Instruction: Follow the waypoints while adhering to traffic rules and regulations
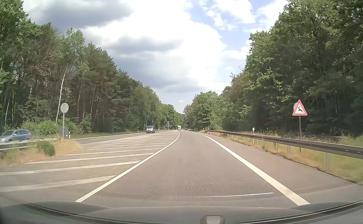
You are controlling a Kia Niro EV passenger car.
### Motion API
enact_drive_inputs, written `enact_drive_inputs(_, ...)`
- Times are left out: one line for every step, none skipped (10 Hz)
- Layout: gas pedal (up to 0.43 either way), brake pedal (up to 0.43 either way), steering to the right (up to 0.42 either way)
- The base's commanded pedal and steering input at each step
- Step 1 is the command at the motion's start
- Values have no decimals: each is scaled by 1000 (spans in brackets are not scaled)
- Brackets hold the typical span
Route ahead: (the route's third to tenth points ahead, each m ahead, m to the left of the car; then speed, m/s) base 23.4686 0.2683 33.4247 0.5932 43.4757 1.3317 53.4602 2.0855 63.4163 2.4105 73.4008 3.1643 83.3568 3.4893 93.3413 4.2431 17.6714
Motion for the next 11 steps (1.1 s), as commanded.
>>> enact_drive_inputs(59, 30, -5)
enact_drive_inputs(59, 37, -6)
enact_drive_inputs(59, 30, -7)
enact_drive_inputs(59, 37, -8)
enact_drive_inputs(59, 37, -9)
enact_drive_inputs(59, 37, -8)
enact_drive_inputs(59, 37, -8)
enact_drive_inputs(59, 37, -8)
enact_drive_inputs(59, 30, -8)
enact_drive_inputs(59, 37, -8)
enact_drive_inputs(59, 37, -8)
